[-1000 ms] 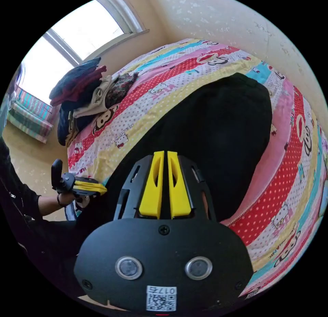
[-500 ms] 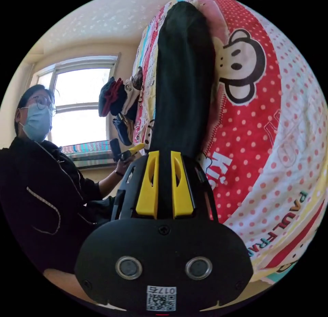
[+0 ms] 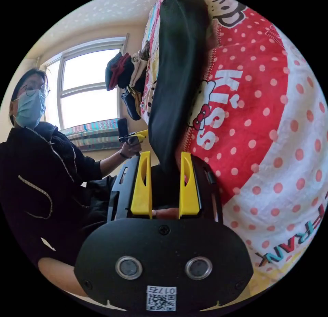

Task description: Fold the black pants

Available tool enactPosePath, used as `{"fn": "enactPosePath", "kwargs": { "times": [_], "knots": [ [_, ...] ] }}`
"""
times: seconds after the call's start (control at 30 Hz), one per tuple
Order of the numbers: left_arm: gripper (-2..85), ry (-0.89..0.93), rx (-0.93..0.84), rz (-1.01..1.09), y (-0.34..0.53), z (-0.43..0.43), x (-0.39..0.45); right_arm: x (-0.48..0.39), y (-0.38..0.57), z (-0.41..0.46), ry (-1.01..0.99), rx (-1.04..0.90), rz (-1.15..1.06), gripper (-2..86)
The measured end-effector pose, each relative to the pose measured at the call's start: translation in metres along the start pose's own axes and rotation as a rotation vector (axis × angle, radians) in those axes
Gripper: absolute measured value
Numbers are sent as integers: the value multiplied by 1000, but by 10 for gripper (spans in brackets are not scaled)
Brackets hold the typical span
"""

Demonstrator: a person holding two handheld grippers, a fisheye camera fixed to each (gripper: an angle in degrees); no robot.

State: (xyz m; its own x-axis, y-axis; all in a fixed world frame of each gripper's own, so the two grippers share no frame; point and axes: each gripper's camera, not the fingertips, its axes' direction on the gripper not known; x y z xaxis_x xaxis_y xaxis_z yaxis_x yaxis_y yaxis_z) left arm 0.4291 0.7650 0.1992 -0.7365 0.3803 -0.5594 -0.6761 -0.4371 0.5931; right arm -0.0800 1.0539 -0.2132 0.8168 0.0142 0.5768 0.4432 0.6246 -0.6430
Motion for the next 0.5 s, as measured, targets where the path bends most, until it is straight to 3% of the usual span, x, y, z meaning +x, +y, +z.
{"fn": "enactPosePath", "kwargs": {
  "times": [0.3, 0.37, 0.5],
  "knots": [
    [117, -12, -55, -33, -21, -9, -8, 18, -11, 7, 8, 63, -42, 98],
    [72, -34, -94, -62, -28, -12, -9, 24, -15, 5, -30, 54, -26, 71],
    [46, 71, -97, -107, -36, -34, -12, 19, -19, -11, -120, 12, 2, 28]
  ]
}}
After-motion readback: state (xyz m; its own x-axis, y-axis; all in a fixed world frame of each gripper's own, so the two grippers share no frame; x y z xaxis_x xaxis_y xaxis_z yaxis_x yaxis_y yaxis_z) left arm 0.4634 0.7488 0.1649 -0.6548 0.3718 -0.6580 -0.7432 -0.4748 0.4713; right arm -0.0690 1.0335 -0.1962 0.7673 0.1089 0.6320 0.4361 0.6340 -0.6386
